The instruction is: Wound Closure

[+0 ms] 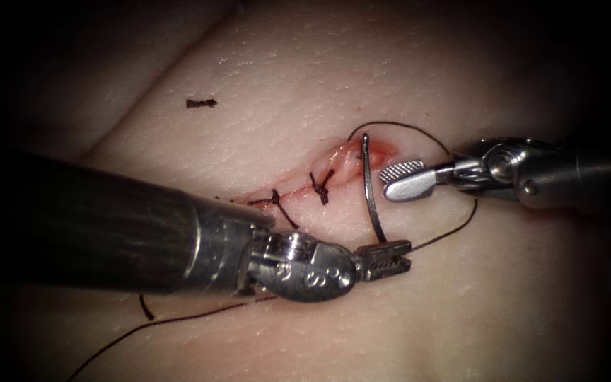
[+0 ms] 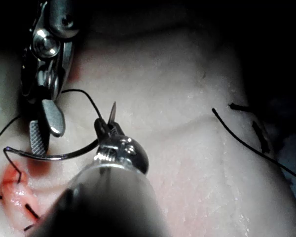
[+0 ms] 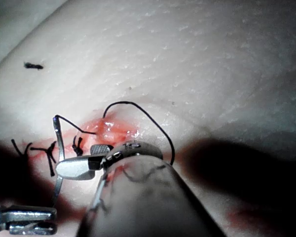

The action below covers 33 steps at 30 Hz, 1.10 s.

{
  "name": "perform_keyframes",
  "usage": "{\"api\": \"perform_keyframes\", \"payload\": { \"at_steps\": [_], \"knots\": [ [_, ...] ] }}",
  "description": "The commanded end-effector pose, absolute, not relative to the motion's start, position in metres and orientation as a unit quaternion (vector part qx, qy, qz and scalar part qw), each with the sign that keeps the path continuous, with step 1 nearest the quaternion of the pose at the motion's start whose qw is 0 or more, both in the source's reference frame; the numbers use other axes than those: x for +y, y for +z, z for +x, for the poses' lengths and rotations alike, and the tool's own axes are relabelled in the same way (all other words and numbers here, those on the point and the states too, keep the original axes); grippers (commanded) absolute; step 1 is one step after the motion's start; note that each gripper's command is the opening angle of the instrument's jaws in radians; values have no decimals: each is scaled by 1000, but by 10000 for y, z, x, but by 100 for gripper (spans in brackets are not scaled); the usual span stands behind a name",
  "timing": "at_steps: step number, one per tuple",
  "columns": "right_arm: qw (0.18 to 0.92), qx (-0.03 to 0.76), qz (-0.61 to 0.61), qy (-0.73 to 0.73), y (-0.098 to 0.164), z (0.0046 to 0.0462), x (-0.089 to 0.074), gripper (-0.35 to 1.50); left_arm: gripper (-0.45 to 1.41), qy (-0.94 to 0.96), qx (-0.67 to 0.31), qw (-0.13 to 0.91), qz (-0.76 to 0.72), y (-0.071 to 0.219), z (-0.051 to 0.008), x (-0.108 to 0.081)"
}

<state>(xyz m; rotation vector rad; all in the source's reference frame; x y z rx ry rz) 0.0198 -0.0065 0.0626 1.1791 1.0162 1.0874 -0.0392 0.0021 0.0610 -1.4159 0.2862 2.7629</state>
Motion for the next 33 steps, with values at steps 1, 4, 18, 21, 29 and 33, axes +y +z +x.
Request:
{"api": "perform_keyframes", "payload": {
  "at_steps": [1,4,18,21,29,33],
  "knots": [
    [577,439,506,467,631,202,-66,111,-45,886,97,12,-453,612,-395,20],
    [567,447,504,474,630,198,-58,111,-45,888,107,6,-447,606,-393,25],
    [556,457,520,460,621,211,-66,118,-45,892,122,2,-435,611,-401,24],
    [554,459,525,455,619,214,-68,115,-45,892,122,2,-435,613,-399,25],
    [553,462,527,452,619,225,-73,113,-45,893,123,3,-434,615,-401,23],
    [552,463,527,451,621,232,-71,113,-45,893,122,3,-434,613,-402,21]
  ]
}}
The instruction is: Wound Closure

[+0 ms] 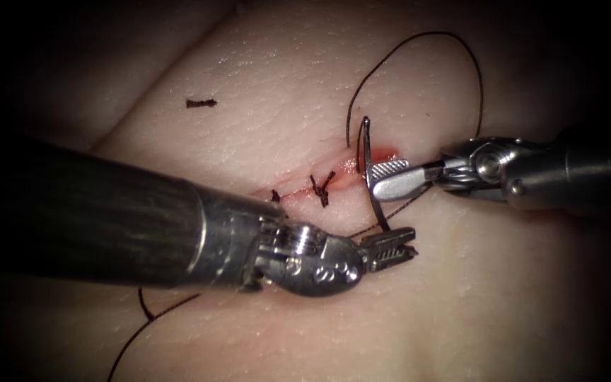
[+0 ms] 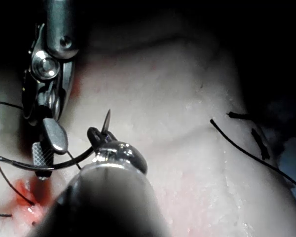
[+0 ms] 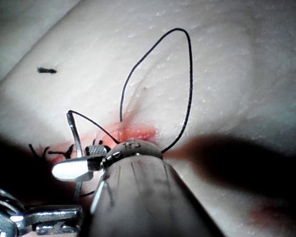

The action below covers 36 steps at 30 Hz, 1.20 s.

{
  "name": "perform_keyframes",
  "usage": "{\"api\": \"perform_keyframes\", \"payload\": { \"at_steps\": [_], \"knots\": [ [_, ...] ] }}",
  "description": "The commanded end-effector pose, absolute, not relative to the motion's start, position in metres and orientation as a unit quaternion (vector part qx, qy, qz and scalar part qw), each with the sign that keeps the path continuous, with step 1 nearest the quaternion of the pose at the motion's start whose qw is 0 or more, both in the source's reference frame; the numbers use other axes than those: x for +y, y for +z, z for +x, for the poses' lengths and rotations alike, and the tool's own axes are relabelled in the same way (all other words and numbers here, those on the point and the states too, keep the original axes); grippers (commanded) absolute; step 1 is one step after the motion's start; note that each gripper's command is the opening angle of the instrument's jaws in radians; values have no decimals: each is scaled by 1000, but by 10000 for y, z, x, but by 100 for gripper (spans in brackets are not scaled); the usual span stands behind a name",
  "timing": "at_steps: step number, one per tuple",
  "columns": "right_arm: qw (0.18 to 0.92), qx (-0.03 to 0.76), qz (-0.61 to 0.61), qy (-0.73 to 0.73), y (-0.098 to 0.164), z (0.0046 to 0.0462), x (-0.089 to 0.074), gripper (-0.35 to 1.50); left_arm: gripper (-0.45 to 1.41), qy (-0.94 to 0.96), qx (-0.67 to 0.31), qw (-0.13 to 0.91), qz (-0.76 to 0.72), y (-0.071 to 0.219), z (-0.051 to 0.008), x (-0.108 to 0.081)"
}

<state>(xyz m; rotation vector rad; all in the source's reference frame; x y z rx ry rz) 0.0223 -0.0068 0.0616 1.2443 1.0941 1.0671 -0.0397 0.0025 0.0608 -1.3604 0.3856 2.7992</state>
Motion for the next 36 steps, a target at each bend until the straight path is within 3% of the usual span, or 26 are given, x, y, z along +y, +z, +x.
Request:
{"api": "perform_keyframes", "payload": {
  "at_steps": [1,7,9,10,11,12,17,21,22,24,25,27,31,36],
  "knots": [
    [551,464,529,449,621,235,-71,113,-45,892,122,3,-435,612,-402,20],
    [550,466,531,446,621,240,-71,110,-45,892,121,2,-436,611,-403,20],
    [550,466,531,446,621,240,-71,99,-45,892,121,2,-436,611,-403,19],
    [550,466,531,445,621,240,-71,86,-45,892,121,2,-436,611,-403,19],
    [550,467,534,441,621,239,-73,-1,-45,892,121,2,-436,611,-403,19],
    [549,468,535,440,621,239,-73,-35,-45,892,121,2,-436,611,-403,19],
    [558,473,521,440,626,237,-68,-35,-45,892,121,2,-437,609,-403,18],
    [571,486,503,430,629,236,-64,-35,4,891,121,0,-437,607,-401,18],
    [574,489,500,427,629,236,-64,-35,30,891,116,8,-438,606,-400,19],
    [578,507,486,416,630,236,-62,-35,66,891,104,28,-442,604,-397,20],
    [579,514,481,412,630,235,-61,-35,94,889,91,51,-445,603,-394,21],
    [586,535,463,396,631,233,-58,-35,118,884,64,93,-454,600,-389,22],
    [605,571,421,361,636,231,-48,-35,123,860,-1,148,-488,589,-373,21],
    [603,588,405,355,638,233,-42,-35,96,856,-14,154,-494,587,-357,29]
  ]
}}
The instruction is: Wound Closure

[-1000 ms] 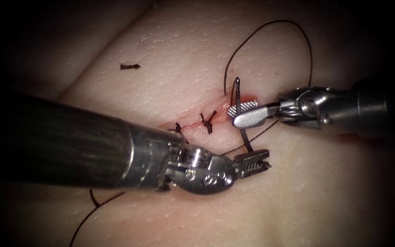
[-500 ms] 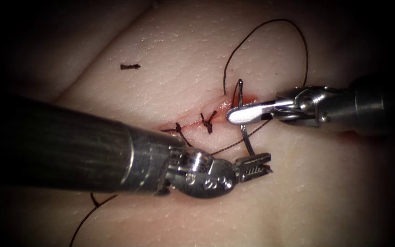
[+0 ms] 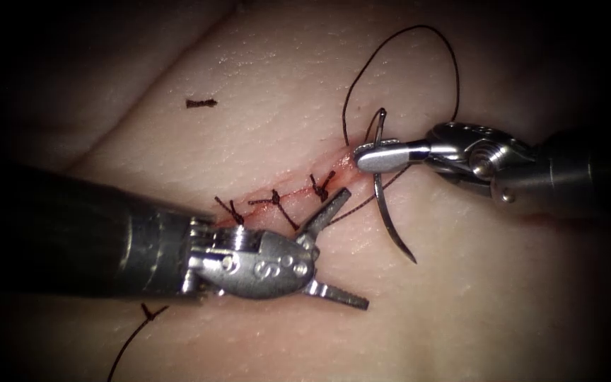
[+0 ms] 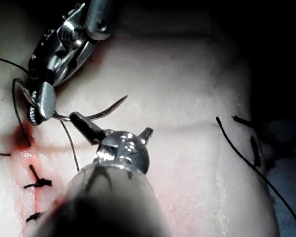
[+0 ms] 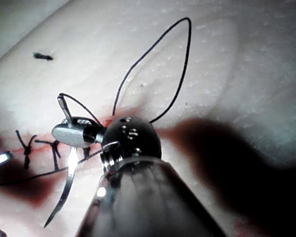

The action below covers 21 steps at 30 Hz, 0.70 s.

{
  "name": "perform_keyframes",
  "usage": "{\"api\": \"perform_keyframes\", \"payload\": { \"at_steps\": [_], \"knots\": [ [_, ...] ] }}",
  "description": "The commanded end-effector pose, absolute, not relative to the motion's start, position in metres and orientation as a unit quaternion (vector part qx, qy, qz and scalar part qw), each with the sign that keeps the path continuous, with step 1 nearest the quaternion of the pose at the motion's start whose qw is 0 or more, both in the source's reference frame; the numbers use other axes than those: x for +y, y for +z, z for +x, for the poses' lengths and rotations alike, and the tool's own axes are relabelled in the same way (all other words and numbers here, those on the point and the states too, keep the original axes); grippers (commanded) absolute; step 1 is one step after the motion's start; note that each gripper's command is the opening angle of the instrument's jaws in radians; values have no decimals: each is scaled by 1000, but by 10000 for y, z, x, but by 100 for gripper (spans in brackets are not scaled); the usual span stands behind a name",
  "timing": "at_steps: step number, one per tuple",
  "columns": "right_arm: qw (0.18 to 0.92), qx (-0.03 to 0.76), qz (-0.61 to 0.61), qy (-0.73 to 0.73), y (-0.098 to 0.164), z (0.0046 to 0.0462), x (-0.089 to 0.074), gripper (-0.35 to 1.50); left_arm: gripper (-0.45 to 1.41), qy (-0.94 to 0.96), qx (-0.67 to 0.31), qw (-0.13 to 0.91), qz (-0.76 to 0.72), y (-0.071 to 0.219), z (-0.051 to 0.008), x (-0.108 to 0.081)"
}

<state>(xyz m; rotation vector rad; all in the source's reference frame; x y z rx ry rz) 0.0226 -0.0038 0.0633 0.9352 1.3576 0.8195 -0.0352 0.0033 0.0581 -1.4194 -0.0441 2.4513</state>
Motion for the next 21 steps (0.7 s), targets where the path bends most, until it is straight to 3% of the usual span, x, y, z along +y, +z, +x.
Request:
{"api": "perform_keyframes", "payload": {
  "at_steps": [1,7,16,21],
  "knots": [
    [604,590,401,356,638,233,-42,-35,91,855,-16,153,-495,587,-352,33],
    [602,607,374,360,631,233,-34,-35,37,845,-27,179,-503,589,-325,57],
    [598,640,320,360,602,230,0,-35,12,836,-18,199,-510,593,-305,86],
    [599,653,301,352,587,230,10,-35,9,838,-10,199,-507,614,-314,89]
  ]
}}
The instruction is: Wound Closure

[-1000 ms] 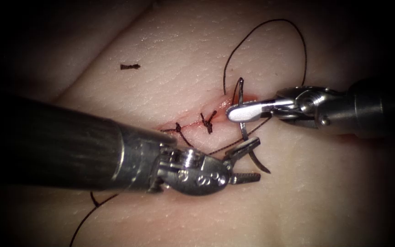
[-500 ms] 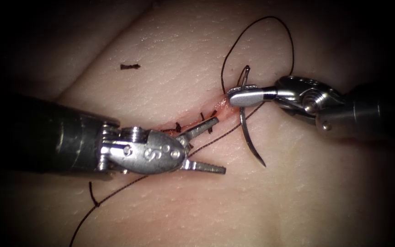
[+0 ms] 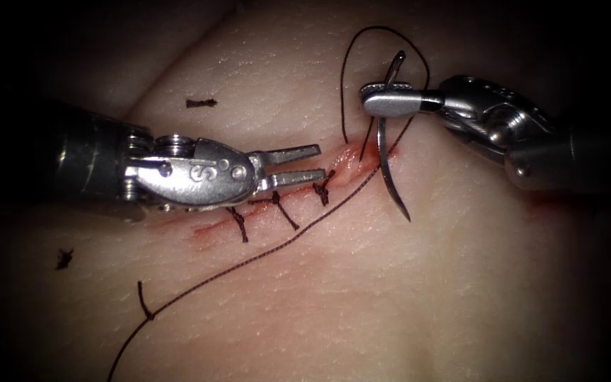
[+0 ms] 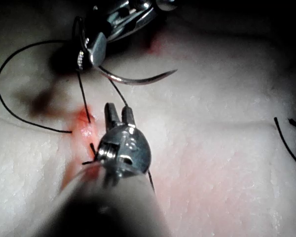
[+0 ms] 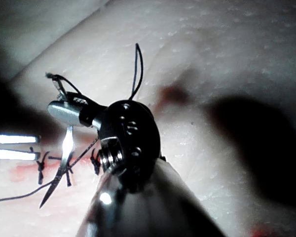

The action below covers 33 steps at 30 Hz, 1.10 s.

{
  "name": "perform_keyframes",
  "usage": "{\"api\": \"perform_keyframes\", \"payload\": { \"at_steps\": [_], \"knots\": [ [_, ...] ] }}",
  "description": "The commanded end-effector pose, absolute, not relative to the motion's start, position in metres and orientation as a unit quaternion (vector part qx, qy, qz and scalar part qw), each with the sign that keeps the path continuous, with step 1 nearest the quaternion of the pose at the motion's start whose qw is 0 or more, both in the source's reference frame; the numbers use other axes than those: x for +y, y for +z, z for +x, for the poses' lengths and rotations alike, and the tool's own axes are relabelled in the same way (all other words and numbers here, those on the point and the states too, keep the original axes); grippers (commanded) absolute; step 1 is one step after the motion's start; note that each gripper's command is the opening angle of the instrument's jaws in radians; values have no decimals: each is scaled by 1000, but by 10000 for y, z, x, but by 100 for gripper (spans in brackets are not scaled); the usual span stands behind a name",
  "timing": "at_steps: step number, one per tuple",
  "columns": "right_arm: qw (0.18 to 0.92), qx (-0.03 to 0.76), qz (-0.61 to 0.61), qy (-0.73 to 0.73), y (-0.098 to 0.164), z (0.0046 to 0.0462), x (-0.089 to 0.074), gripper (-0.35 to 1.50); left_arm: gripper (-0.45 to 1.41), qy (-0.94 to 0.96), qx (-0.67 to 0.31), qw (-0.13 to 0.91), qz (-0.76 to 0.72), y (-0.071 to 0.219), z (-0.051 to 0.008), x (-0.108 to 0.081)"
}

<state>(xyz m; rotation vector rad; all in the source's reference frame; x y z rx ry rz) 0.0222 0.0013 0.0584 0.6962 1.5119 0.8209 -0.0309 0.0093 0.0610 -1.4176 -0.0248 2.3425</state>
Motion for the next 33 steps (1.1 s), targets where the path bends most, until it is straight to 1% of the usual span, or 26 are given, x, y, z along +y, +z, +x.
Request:
{"api": "perform_keyframes", "payload": {
  "at_steps": [1,10,21,26,33],
  "knots": [
    [599,656,297,350,586,230,10,-35,9,839,-5,200,-507,620,-318,88],
    [608,675,251,333,591,238,12,-35,9,852,-6,197,-486,661,-361,71],
    [634,698,171,284,595,251,13,-35,9,863,-26,211,-459,691,-358,68],
    [637,700,161,279,598,254,13,-35,9,863,-26,214,-457,696,-359,62],
    [645,709,124,255,603,253,15,-35,2,874,-41,226,-429,708,-360,58]
  ]
}}
